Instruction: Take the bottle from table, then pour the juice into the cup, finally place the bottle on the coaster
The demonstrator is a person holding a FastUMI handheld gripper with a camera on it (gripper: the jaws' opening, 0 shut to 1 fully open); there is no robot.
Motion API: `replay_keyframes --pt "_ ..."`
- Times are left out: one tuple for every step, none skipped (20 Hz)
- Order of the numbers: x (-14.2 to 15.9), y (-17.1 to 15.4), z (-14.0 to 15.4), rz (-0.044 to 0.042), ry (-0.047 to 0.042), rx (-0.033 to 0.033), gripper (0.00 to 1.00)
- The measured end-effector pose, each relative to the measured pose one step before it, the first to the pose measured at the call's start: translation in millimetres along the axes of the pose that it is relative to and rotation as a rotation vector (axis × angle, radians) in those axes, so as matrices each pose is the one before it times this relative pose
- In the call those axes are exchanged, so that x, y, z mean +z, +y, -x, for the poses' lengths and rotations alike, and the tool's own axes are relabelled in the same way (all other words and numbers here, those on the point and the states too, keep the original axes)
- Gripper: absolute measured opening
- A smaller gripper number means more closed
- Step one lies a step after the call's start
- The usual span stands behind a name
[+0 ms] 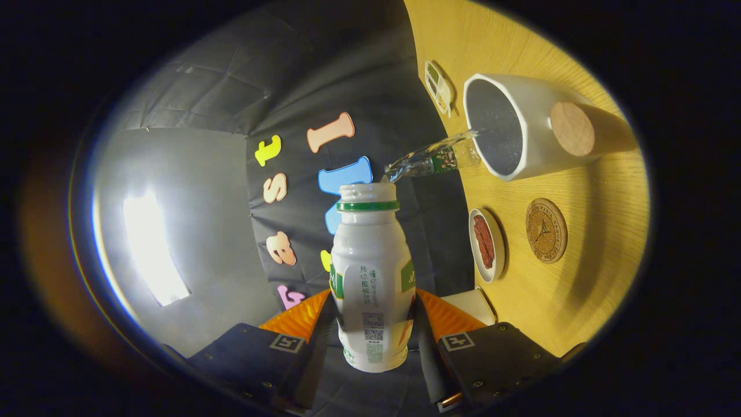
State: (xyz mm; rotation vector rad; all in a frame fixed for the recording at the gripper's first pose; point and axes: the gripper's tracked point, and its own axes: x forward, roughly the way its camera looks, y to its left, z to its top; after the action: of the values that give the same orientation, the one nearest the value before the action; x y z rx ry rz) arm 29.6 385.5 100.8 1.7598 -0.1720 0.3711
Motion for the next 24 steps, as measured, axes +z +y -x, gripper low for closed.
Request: replay_keyframes --pt "0.86 -0.39 -0.23 0.0 -0.0004 0.00176 0.71" --pt "-1.18 -0.94 -0.97 -0.00172 0.00126 -0.00033 0.71" --pt "-0.83 0.6 -0.32 -0.00081 -0.00021 0.00291 0.71" --pt "-0.03 0.36 -1.64 -0.00134 0.00094 -0.00133 0.71" --pt "0.42 0.3 -0.31 -0.00197 -0.00007 0.00128 0.71" --pt "0.21 0.67 0.46 -0.00208 0.00142 0.00033 0.71" --pt "-0.01 -0.58 -0.19 -0.0013 -0.00048 0.00038 0.71" --pt "-0.29 0.68 -0.29 -0.00184 0.00052 -0.00055 0.71" --pt "0.12 0.1 -0.08 -0.00135 -0.00007 0.00147 0.71" --pt "0.37 0.33 -0.17 -0.00169 -0.00048 0.00096 0.71" --pt "0.28 -0.79 0.31 -0.00246 -0.00068 -0.00102 0.71" --pt "0.01 0.3 -0.47 -0.00191 -0.00146 0.00204 0.71" --pt "-0.35 -0.25 0.18 -0.00123 0.00047 -0.00111 0.71" --pt "0.57 0.82 -0.31 -0.00016 -0.00093 -0.0005 0.71" --pt "0.51 -0.51 0.1 -0.00122 -0.00001 -0.00198 0.71" --pt "0.84 1.3 0.34 -0.00226 -0.00104 0.00082 0.71" --pt "0.55 -1.17 0.6 -0.00182 -0.00059 0.00036 0.71" --pt "-0.14 0.3 0.16 0.00057 -0.00101 -0.00093 0.71" --pt "0.38 -0.57 0.1 0.00019 -0.00125 -0.00102 0.71" --pt "0.36 0.23 -0.01 -0.00164 -0.00148 -0.00195 0.71" --pt "0.66 0.11 0.25 -0.00308 -0.00327 0.00109 0.71" --pt "-0.35 0.77 -0.29 -0.00445 -0.00245 0.00033 0.71" --pt "0.7 0.42 0.17 -0.00302 -0.00336 0.00213 0.71" --pt "0.36 0.22 -0.58 -0.0019 -0.00278 -0.00092 0.71"
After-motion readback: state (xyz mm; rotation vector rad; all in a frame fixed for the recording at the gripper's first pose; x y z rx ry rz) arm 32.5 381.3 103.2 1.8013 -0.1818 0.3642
